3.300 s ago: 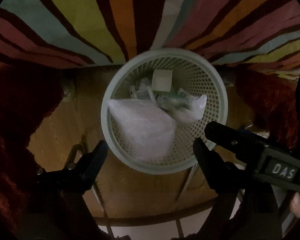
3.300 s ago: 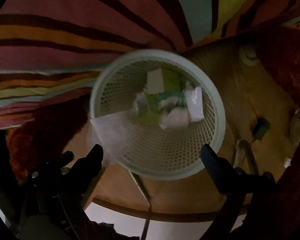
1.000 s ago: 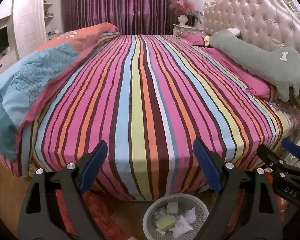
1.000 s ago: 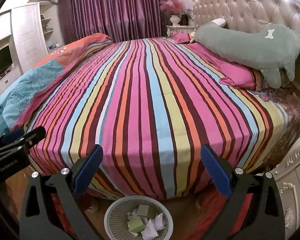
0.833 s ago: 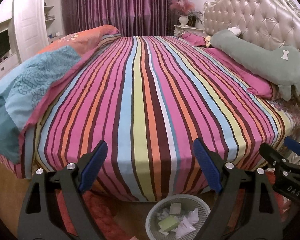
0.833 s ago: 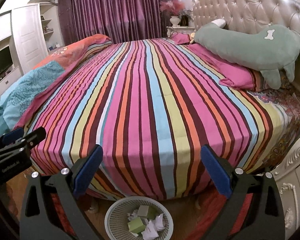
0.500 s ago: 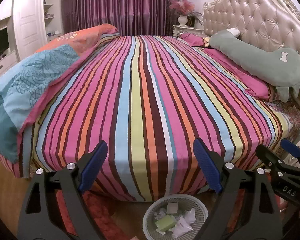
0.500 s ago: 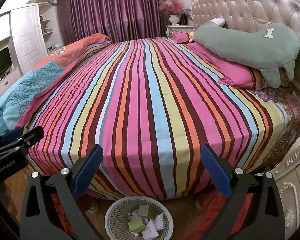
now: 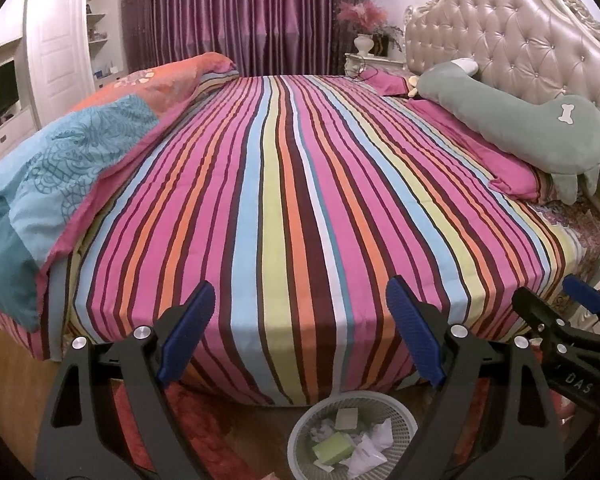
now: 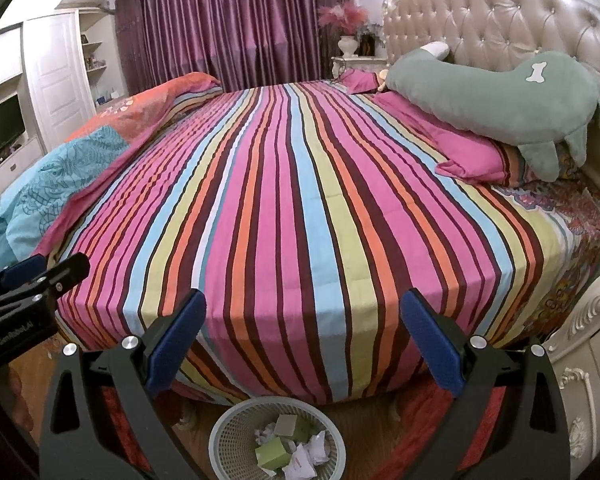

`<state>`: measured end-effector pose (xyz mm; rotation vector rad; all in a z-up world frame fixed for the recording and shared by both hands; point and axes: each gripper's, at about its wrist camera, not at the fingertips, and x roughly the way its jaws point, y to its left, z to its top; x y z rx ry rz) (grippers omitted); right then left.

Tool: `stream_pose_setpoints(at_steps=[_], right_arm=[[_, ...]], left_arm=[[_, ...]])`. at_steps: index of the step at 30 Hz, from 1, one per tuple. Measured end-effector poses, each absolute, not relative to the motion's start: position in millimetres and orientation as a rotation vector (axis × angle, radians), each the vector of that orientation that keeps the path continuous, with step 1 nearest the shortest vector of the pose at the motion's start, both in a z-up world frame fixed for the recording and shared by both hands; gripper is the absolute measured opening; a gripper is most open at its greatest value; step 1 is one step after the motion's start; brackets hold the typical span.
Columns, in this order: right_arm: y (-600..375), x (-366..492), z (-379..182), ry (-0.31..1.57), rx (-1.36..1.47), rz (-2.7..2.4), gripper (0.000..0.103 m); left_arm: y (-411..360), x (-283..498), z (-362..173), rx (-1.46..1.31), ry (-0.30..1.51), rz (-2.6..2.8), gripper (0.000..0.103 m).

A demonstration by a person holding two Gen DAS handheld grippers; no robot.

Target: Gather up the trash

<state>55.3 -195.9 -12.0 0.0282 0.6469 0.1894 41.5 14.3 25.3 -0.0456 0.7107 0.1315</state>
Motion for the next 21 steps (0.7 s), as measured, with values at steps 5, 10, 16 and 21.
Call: stream_pose_setpoints(at_steps=[5,10,16,21], right_arm=[[-195.2,53.2,-8.6,0.631,0.029,0.196,0.094],[-194.3,52.6,-8.9,0.629,0.024,0.201,0.094],[-194.3,53.3,-9.3,0.632,0.027,0.200,0.094],[-193.7,53.5,-9.1,0.634,0.029,0.199,0.094]], left_arm=[[9.0,39.6,30.3,-0.014,0.689,0.149,0.085],[7.2,37.3,33.3,-0.020,0.670,0.141,0.085],[8.1,37.7,32.0,-0.045,0.669,0.137,0.085],[10.1,36.7,31.1,-0.052,0.662,0.136,0.085]])
